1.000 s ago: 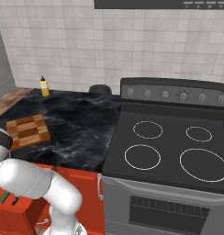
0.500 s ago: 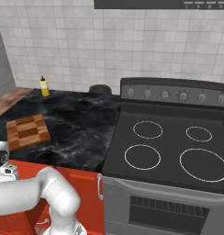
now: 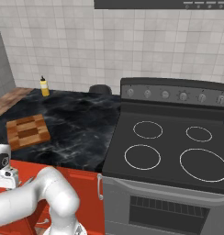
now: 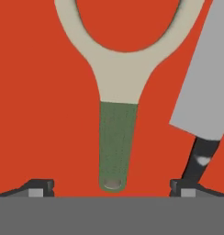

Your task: Open the drawer on the left and place the cutting tools on the cutting board.

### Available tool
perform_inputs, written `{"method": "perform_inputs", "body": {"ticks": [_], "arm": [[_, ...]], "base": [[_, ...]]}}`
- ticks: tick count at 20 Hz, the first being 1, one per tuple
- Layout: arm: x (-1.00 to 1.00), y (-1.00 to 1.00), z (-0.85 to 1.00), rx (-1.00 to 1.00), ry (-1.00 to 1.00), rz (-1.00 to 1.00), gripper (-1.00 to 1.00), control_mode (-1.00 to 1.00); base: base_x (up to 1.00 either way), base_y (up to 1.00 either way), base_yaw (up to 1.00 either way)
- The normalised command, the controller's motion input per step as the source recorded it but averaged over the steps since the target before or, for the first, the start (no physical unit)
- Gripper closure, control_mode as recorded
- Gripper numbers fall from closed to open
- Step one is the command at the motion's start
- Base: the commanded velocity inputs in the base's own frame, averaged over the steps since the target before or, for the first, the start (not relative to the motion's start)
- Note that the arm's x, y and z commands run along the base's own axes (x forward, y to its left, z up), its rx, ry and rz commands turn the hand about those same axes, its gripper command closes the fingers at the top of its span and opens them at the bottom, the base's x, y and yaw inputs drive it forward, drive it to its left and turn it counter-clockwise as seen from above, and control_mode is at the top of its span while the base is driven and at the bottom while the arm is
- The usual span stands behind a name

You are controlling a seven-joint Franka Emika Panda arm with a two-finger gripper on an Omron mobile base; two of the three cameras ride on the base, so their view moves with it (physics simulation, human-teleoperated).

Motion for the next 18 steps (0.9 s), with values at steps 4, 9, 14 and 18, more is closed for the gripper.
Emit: {"method": "perform_inputs", "body": {"ticks": [4,9,14,18], "arm": [[0.00,0.00,-0.41,-0.05,-0.07,-0.01,-1.00,-1.00],[0.00,0.06,-0.34,-0.06,-0.07,0.00,-1.00,-1.00],[0.00,0.01,-0.23,-0.03,-0.03,0.00,-1.00,-1.00],[0.00,0.09,-0.21,-0.02,-0.04,0.00,1.00,-1.00]], "base": [[0.00,0.00,0.00],[0.00,0.00,0.00],[0.00,0.00,0.00],[0.00,0.00,0.00]]}}
